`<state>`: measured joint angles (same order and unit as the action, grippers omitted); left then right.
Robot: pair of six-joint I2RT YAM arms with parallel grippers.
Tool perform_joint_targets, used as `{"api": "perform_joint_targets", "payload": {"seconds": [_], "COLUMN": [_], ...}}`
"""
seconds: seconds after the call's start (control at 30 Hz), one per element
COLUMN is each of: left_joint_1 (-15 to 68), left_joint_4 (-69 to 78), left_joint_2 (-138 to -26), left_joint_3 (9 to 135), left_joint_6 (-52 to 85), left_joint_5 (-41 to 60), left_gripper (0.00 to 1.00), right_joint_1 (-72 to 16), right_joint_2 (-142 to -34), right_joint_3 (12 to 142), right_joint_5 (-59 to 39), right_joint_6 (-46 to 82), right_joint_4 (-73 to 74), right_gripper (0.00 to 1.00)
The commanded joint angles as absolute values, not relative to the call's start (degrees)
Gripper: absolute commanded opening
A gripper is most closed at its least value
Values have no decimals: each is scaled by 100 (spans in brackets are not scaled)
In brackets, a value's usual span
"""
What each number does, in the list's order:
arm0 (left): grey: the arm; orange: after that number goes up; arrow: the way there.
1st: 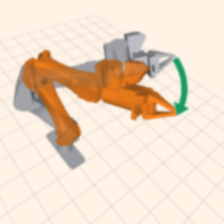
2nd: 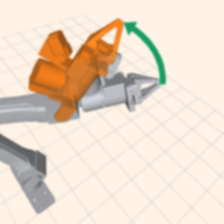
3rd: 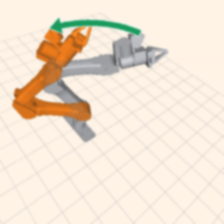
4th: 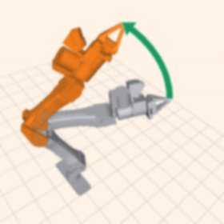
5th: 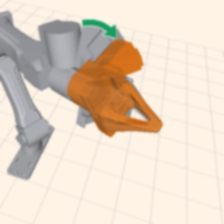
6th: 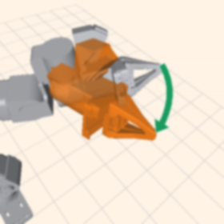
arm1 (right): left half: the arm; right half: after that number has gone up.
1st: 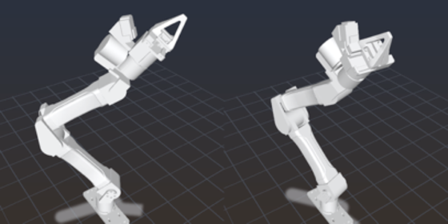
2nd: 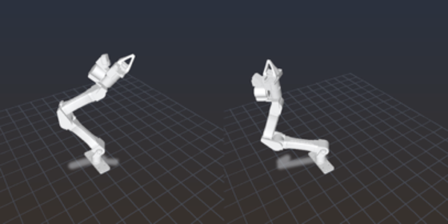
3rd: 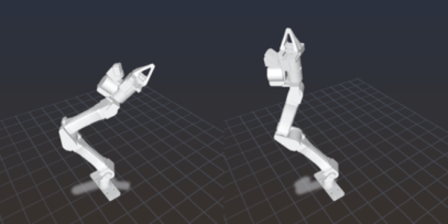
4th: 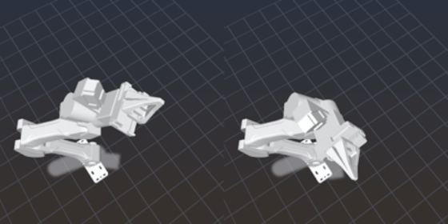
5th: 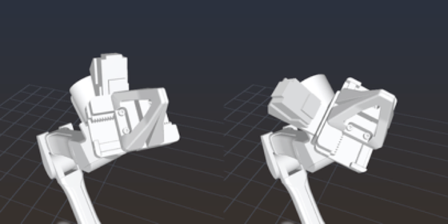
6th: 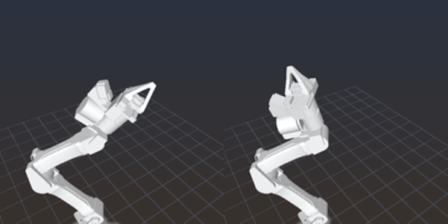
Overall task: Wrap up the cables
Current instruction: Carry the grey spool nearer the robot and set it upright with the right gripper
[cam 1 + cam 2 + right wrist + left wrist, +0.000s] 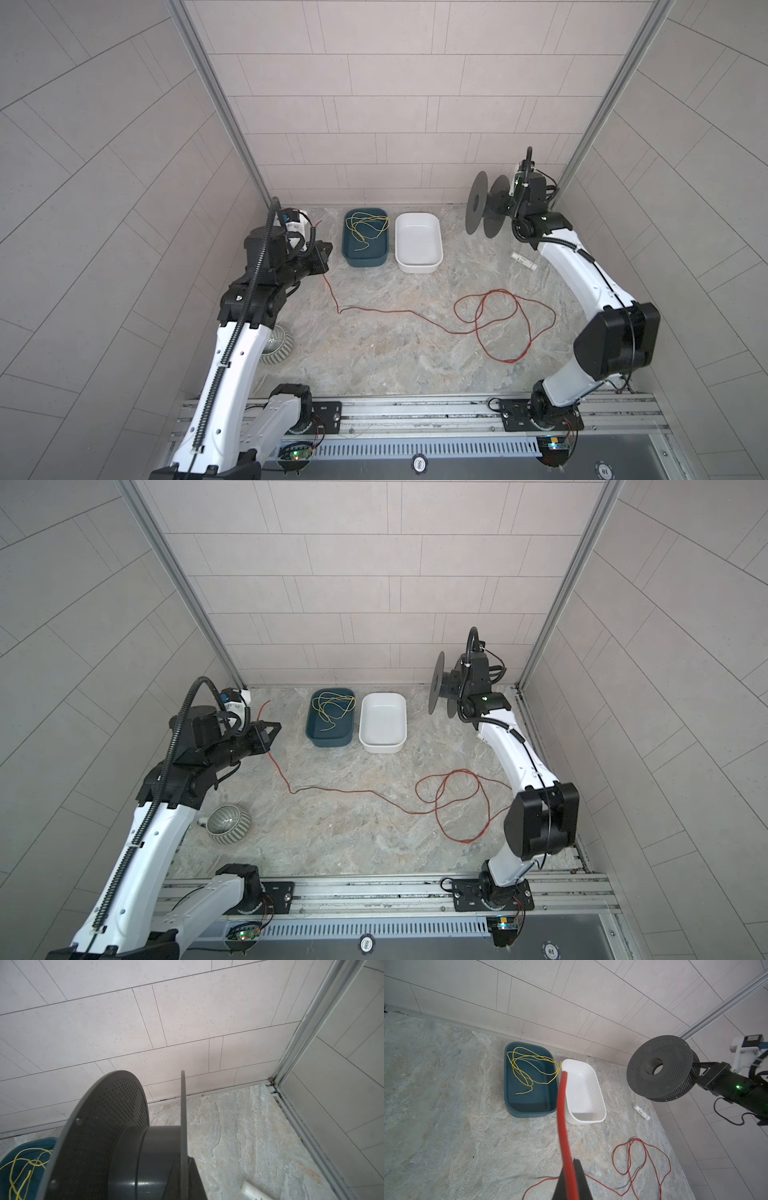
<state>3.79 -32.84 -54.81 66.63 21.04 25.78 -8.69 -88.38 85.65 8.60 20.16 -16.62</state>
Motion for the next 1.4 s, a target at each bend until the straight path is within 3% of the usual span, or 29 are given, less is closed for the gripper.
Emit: {"api": "perform_joint_targets", "payload": {"seconds": [0.0, 0.33, 0.53, 0.93, 1.37], "left_joint_1": [418, 440, 441, 444, 448], "left_joint_4": [-3117, -2945, -2974, -3066, -2981], "left_joint_2": [-5345, -5077, -4917, -4861, -4965], "left_joint_3": [6573, 6267, 6187, 6032, 5978], "left_joint_6": [2216, 2680, 2775, 2708, 2702], "left_joint_5": [2878, 3765, 3864, 3866, 3807], "left_gripper": [0, 0, 0, 0, 0], "right_joint_1": [-1305, -2952, -3984, -5101, -5207], "right_joint_2": [-8195, -6420, -6146, -7162, -8411], "right_joint_3": [8238, 6674, 6228, 5951, 6211], "right_joint_5": [1309, 2320, 3043, 3857, 4158], "right_joint_6": [2304, 3102, 3473, 4090, 4247], "right_joint_4": [-2036, -2531, -2601, -1652, -686], "right_gripper": [0, 0, 0, 0, 0]}}
